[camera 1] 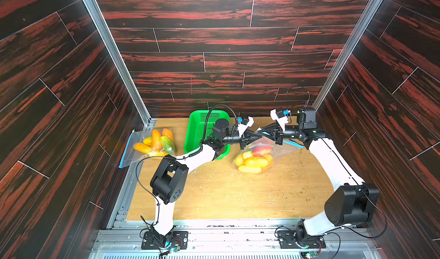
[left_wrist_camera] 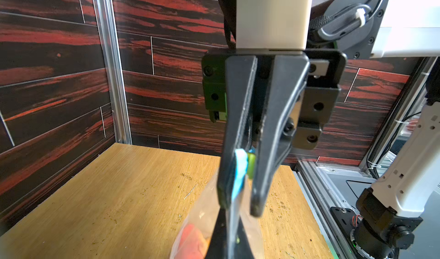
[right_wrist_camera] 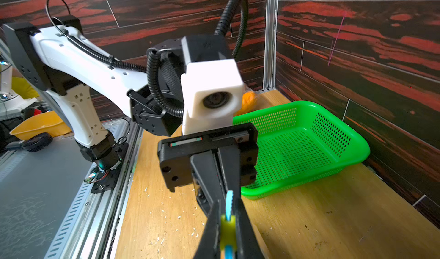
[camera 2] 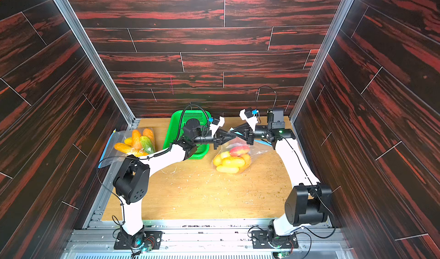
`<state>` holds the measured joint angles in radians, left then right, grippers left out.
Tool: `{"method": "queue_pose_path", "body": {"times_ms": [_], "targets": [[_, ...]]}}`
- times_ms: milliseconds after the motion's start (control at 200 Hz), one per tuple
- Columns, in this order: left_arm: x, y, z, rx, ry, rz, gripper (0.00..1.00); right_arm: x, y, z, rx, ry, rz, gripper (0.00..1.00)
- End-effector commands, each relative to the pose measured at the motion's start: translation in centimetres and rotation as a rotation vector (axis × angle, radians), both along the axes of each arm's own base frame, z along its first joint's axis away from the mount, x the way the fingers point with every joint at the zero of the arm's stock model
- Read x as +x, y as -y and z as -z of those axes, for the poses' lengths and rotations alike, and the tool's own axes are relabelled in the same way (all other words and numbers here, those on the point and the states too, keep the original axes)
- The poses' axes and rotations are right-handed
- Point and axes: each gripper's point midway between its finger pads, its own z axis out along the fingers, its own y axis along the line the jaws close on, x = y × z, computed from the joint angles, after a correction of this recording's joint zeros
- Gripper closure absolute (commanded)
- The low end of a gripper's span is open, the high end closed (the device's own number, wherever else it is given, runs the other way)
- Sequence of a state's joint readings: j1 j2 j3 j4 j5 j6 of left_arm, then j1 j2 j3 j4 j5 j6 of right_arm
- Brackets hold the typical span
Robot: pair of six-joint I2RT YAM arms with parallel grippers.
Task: Place the mango in a zip-top bag and seal the zipper
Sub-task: Adjust the zipper food storage bag at the center of the board.
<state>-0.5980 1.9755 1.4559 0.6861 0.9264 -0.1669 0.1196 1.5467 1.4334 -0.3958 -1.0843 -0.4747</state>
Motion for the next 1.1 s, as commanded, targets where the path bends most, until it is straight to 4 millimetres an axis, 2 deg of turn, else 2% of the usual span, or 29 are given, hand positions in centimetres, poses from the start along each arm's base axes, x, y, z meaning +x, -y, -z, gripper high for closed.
{"method": "queue_pose_path", "body": {"times_ms": [0,115,416,476,546,656,977,1097], "targets": [[0.2,-1.7,-3.4,-0.095,0.048,-0.027,1.0,0.0,0.1,0.0,-0.009,-0.001,0.012,1.0],[0.3,-2.1,-4.0,-0.13,0.037,-0.027,1.0,0.1,0.2,0.1,-0.014,-0.006,0.016,1.0],[0.4,-2.7,-4.2,-0.151,0.021,-0.022,1.0,0.3,0.7,0.8,-0.027,-0.025,0.037,1.0],[0.0,-2.5,-4.2,-0.143,0.008,0.008,0.83,0.1,0.5,0.5,-0.008,-0.03,0.017,1.0],[-0.5,-2.2,-4.1,-0.124,-0.001,0.06,0.73,-0.2,0.2,0.1,0.014,-0.032,-0.016,1.0],[-0.6,-1.9,-3.9,-0.099,-0.011,0.092,0.69,-0.4,-0.4,0.2,0.014,-0.034,-0.038,1.0],[-0.7,-1.3,-3.4,-0.018,-0.019,0.142,0.72,-0.7,-0.8,0.5,0.002,-0.04,-0.054,0.97],[-0.8,-1.3,-3.1,-0.001,-0.014,0.155,0.89,-0.6,-0.8,0.8,-0.005,-0.042,-0.048,0.89]]}}
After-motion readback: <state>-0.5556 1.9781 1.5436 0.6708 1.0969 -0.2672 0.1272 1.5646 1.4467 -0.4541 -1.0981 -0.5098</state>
